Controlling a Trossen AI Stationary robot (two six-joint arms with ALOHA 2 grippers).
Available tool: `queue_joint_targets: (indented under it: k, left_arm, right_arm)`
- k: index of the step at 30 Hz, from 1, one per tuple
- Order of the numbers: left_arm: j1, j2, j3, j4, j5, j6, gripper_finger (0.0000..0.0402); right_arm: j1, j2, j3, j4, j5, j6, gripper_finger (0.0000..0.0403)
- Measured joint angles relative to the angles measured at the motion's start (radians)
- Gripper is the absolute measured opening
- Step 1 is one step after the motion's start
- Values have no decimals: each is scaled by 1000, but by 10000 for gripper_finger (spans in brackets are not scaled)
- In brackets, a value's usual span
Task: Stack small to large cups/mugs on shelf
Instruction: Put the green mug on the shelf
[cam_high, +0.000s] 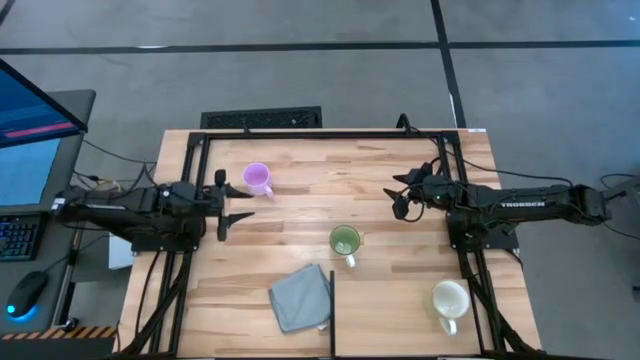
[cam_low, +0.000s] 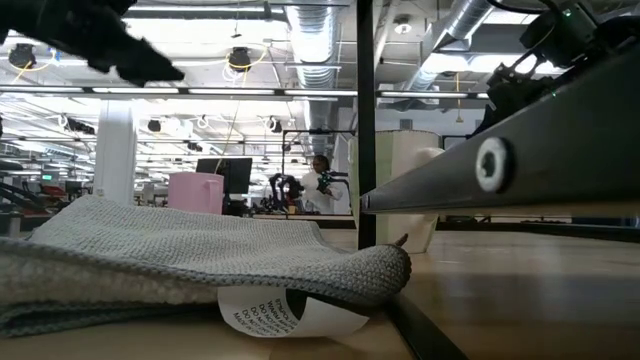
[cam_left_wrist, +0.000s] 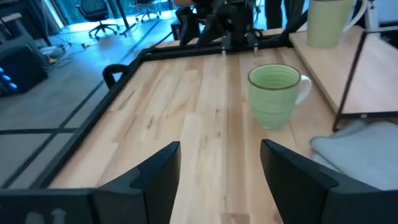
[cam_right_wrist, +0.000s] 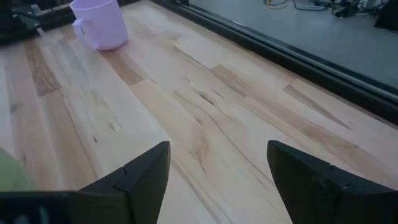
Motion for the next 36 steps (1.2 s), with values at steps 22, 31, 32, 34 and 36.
queue_joint_targets:
  k: [22,31,32,34,36]
  left_arm:
    - [0,-352,-215,50,-56,-17,213]
    - [0,-356,-215,44,-167,-8,213]
    - [0,-356,-215,44,-167,5,213]
    - [0,-356,-215,43,-167,28,213]
    - [0,-356,-215,38,-167,44,213]
  right_arm:
    - [0,0,0,0,0,17,292]
    - [-2,0,0,0,0,5,292]
    - [-2,0,0,0,-1,-18,292]
    - [1,0,9,-11,-44,-77,292]
    - [2,5,40,-16,-142,-133,292]
